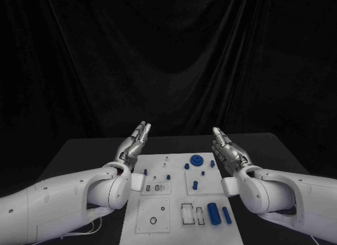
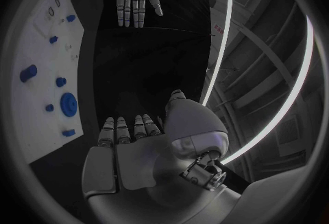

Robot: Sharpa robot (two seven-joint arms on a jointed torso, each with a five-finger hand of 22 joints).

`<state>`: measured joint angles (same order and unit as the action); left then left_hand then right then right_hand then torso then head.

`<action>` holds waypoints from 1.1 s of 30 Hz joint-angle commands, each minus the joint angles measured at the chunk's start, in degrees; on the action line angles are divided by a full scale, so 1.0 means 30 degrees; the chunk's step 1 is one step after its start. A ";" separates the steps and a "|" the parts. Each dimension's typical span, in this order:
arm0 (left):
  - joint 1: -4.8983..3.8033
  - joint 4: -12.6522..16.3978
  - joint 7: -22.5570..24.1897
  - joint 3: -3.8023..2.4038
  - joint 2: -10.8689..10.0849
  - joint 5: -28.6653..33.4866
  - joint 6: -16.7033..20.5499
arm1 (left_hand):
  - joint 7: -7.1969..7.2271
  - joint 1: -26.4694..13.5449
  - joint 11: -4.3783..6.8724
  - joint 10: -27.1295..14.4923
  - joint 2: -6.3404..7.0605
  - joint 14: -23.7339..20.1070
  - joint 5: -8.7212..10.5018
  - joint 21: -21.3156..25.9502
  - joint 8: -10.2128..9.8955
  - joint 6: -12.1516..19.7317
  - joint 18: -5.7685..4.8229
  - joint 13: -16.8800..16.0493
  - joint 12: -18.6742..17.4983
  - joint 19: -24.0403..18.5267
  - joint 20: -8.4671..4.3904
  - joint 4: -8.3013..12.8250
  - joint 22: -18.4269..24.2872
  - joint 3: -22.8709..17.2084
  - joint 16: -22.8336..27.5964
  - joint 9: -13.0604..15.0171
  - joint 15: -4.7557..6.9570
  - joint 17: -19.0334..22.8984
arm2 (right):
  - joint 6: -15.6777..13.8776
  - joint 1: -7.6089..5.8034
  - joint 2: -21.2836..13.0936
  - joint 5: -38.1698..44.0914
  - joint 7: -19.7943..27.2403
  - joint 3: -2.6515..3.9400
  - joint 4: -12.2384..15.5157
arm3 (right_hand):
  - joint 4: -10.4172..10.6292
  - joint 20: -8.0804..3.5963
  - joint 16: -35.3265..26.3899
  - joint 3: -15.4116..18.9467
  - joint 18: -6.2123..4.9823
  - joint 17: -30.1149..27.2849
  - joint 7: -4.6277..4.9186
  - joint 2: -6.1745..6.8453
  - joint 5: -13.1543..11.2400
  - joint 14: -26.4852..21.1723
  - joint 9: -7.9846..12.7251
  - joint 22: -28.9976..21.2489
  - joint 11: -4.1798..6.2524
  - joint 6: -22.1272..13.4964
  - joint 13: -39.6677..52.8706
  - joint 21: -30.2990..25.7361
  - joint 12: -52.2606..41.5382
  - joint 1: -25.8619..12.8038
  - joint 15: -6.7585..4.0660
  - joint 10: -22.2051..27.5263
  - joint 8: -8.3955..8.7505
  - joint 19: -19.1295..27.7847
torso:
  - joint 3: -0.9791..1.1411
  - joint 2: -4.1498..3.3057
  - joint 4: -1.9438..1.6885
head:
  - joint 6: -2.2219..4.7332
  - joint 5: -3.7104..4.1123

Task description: Assemble the parts on the task board

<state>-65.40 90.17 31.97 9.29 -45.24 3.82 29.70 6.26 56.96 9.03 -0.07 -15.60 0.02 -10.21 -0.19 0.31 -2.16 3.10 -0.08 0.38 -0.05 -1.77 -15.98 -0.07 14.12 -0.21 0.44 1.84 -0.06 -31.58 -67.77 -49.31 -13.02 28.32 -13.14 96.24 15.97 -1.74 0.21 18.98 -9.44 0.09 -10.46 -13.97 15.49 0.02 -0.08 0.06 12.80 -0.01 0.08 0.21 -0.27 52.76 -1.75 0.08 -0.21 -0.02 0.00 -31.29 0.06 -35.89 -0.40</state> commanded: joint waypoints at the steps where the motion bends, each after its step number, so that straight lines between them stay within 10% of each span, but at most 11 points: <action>1: -0.0370 0.0092 0.1716 0.0368 -0.0012 0.1355 -0.3969 | 0.0179 0.1196 0.0167 0.0024 -0.0060 -0.0007 -0.0258 0.0063 0.0096 -0.0285 0.0801 0.0027 -0.0126 0.0016 -0.2535 -0.0229 0.0024 0.0313 0.0069 0.0057 0.3085 0.0022 | 0.2525 -0.0256 -0.0144 -0.2297 -0.0512 -0.0259 0.0285 | 0.0215 -0.1381 -0.0071 0.0301 -0.0260 -0.0029 0.0056 -0.0019 0.0241 -0.0007 0.0026 -0.0021 -0.0113 0.0003 -0.0028 -0.0070 0.0092 0.0919 -0.3990 -0.0028 0.0070 0.0007 | -0.0003 -0.0003 0.0000 | 0.0001 0.0001; 4: -0.0583 0.0113 0.1979 0.0704 -0.0028 0.1610 -0.4819 | 0.0182 0.1534 0.0159 0.0024 -0.0051 -0.0007 -0.0274 0.0063 0.0110 -0.0412 0.1613 0.0027 -0.0126 0.0016 -0.1639 -0.0241 0.0024 0.0456 0.0069 0.0073 0.3047 0.0022 | 0.2670 -0.0316 -0.0181 -0.2442 -0.0532 -0.0361 0.0338 | 0.0224 -0.0807 -0.0071 0.0283 -0.0254 -0.0029 0.0545 0.0079 0.0213 -0.0007 0.0026 -0.0021 -0.0559 0.0003 -0.0028 -0.0070 0.0092 0.1052 -0.3544 -0.0028 0.0070 0.0007 | -0.0003 -0.0003 0.0000 | 0.0001 0.0001; 10: -0.0764 0.0130 0.2202 0.0989 -0.0041 0.1826 -0.5539 | 0.0014 0.1937 -0.0106 0.0024 0.0000 -0.0007 -0.0276 0.0063 0.0115 -0.0471 0.2025 0.0027 -0.0126 0.0016 -0.0793 -0.0224 0.0024 0.0558 0.0069 0.0079 0.2605 0.0022 | 0.2670 -0.0316 -0.0181 -0.2442 -0.0532 -0.0361 0.0338 | 0.0229 -0.0089 -0.0071 0.0321 -0.0286 -0.0029 0.1225 0.0152 -0.0233 -0.0007 -0.0041 -0.0021 -0.1253 0.0190 -0.0028 -0.0070 0.0092 0.0965 -0.2612 -0.0028 -0.0012 0.0007 | -0.0003 -0.0003 0.0000 | 0.0001 0.0001; 11: -0.0759 -0.0091 0.3571 0.0993 -0.0355 -0.1907 -0.5645 | -0.0020 0.2066 -0.0167 0.0024 0.0021 -0.0007 -0.0255 0.0063 0.0118 -0.0489 0.2124 0.0027 -0.0126 0.0016 -0.0593 -0.0220 0.0024 0.0579 0.0069 0.0082 0.2498 0.0022 | 0.2738 -0.0289 -0.0990 0.0116 -0.0027 -0.0360 0.0380 | 0.0231 0.0287 -0.0071 0.0312 -0.0263 -0.0029 0.1358 0.0161 -0.0460 -0.0007 -0.0049 -0.0021 -0.1384 0.0220 -0.0028 -0.0070 0.0092 0.0954 -0.2499 -0.0028 -0.0025 0.0007 | -0.0132 -0.0762 -0.0271 | -0.0710 0.0087; 25: -0.0763 0.0378 0.3945 0.0995 -0.1245 -0.4698 -0.6148 | -0.0580 0.3559 -0.0688 0.0024 -0.0053 -0.0007 -0.1729 0.0063 0.0201 -0.1094 0.2349 0.0027 -0.0126 0.0016 0.0544 -0.0214 0.0024 0.0442 0.0069 0.0163 0.1588 0.0022 | 0.3991 -0.0308 -0.2431 0.5979 -0.0265 -0.0360 0.1033 | 0.0201 0.1864 -0.0071 0.0089 -0.0267 -0.0029 0.2359 0.0246 -0.0964 -0.0007 -0.0107 -0.0021 -0.2475 0.0440 -0.0028 -0.0070 0.0092 0.1398 -0.0894 -0.0028 -0.0123 0.0007 | -0.0197 -0.1502 -0.0602 | -0.0889 0.0460; 31: -0.0762 0.0657 0.4106 0.0996 -0.1696 -0.5933 -0.6273 | -0.0889 0.4447 -0.0997 0.0024 -0.0092 -0.0007 -0.2718 0.0063 0.0251 -0.1478 0.2348 0.0027 -0.0126 0.0016 0.0697 -0.0220 0.0024 0.0251 0.0069 0.0211 0.1350 0.0022 | 0.4353 -0.0536 -0.3212 0.8923 -0.1111 -0.0359 0.1329 | 0.0192 0.3562 -0.0071 -0.0266 0.0229 -0.0029 0.3366 0.0623 -0.0122 -0.0007 -0.0226 -0.0021 -0.3507 0.0997 0.0017 -0.0070 0.0020 0.2861 0.2030 -0.0097 -0.0341 0.0007 | -0.0266 -0.1601 -0.0704 | -0.1055 0.0632; 33: -0.0761 0.0743 0.4141 0.0996 -0.1849 -0.6403 -0.6261 | -0.0970 0.5019 -0.1108 0.0024 -0.0051 -0.0007 -0.3437 0.0063 0.0271 -0.1667 0.2305 0.0027 -0.0126 0.0016 0.0856 -0.0222 0.0024 0.0142 0.0069 0.0231 0.1142 0.0022 | 0.4375 -0.0761 -0.3450 1.0119 -0.1624 -0.0358 0.1379 | -0.0021 0.4499 -0.0071 -0.0672 0.0364 -0.0029 0.3719 0.1052 0.1365 -0.0007 -0.0279 -0.0005 -0.4441 0.1336 0.0144 -0.0050 -0.0259 0.4750 0.3115 -0.0393 -0.0436 -0.0019 | -0.0281 -0.1627 -0.0728 | -0.1123 0.0660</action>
<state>-67.62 92.09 38.34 12.34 -50.68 -10.89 12.08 3.46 71.35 6.04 0.02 -15.78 0.02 -19.75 -0.19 0.88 -6.82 9.32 -0.06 0.38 -0.01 0.40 -16.68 -0.09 14.81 -0.21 1.07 1.83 -0.08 -20.40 -69.64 -59.36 8.10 26.56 -14.31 100.10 16.13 10.85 0.21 17.38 -9.43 0.09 0.41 -11.33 18.10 0.00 -0.86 0.08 0.44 3.68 0.35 0.21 -0.68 65.19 6.52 -0.78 -1.18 -0.03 -0.74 -35.93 -1.92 -39.02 1.44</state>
